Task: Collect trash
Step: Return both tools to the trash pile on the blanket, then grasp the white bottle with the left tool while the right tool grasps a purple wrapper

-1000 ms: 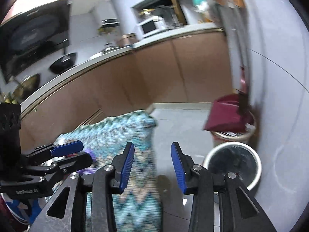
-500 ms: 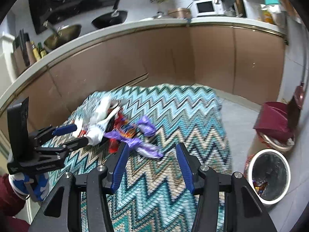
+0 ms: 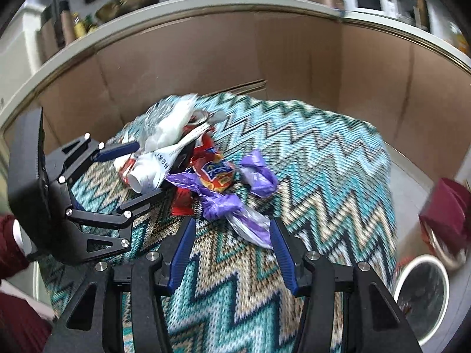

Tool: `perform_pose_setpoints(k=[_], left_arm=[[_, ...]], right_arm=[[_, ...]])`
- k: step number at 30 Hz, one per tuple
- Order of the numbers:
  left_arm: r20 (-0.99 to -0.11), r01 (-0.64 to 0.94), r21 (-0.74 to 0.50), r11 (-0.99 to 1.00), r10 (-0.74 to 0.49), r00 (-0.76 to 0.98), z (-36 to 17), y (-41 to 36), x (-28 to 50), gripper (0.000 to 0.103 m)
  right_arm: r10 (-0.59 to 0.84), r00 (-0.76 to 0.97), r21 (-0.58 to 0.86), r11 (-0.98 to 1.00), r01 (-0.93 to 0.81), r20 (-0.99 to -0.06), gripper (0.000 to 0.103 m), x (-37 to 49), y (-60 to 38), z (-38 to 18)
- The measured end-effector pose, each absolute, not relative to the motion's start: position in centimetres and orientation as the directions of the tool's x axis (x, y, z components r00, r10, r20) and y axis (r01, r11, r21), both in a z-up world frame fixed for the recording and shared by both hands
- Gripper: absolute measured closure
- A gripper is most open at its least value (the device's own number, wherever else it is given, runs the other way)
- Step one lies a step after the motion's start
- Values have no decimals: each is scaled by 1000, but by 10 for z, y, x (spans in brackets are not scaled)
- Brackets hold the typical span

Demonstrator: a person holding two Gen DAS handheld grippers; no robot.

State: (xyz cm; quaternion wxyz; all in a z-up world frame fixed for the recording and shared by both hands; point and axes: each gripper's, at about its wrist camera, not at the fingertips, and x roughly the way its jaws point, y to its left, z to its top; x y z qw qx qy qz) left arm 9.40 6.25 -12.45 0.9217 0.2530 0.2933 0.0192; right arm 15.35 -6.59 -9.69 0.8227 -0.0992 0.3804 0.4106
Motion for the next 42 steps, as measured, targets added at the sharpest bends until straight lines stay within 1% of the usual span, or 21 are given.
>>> perform_pose_setpoints(k=[5, 10, 11, 12, 13, 14, 16, 17, 18, 19, 26, 34, 38, 42], left_arm=[[-520, 131, 487, 863, 166, 838, -127, 64, 92, 39], [-490, 146, 519, 842, 154, 858, -127, 59, 86, 39], [-493, 155, 520, 840, 147, 857, -128, 58, 86, 41], [-497, 161, 519, 840, 143, 856, -128, 58, 86, 45], [-507, 172, 517, 838, 138, 851, -130, 57, 86, 58], [-519, 180, 516, 837, 138, 844, -132, 57, 87, 62], [-522, 183, 519, 835, 140, 841, -134, 56, 88, 62], [-520, 182, 521, 834, 141, 842, -134, 56, 87, 62], [-519, 180, 520, 835, 142, 843, -134, 56, 86, 62], [-518, 178, 515, 839, 139, 844, -132, 57, 85, 62], [-486, 158, 474, 866, 108, 867, -107, 57, 63, 63], [-496, 165, 320, 933, 16, 868, -69, 64, 29, 63], [-512, 184, 195, 963, -60, 857, -52, 71, 16, 65], [-533, 195, 32, 980, -149, 833, -38, 85, 8, 68]], right_arm=[[607, 324, 124, 579, -806, -726, 53, 164, -44, -107], [595, 288, 96, 529, -843, -751, 52, 173, -28, -117], [592, 283, 92, 523, -847, -755, 52, 172, -27, -118], [585, 281, 86, 519, -850, -761, 52, 174, -25, -120], [579, 279, 81, 517, -852, -766, 52, 176, -23, -121], [574, 276, 78, 515, -854, -771, 52, 177, -22, -123], [566, 274, 73, 514, -854, -778, 52, 179, -22, -125], [563, 275, 71, 516, -854, -779, 54, 179, -22, -126], [561, 276, 70, 518, -853, -781, 61, 180, -21, -126], [562, 272, 76, 519, -852, -781, 63, 180, -22, -126], [563, 293, 71, 535, -842, -773, 71, 165, -29, -120], [601, 323, 113, 573, -812, -731, 73, 125, -55, -99], [622, 350, 136, 598, -790, -700, 73, 99, -68, -85], [641, 378, 162, 621, -767, -668, 73, 75, -86, -76]])
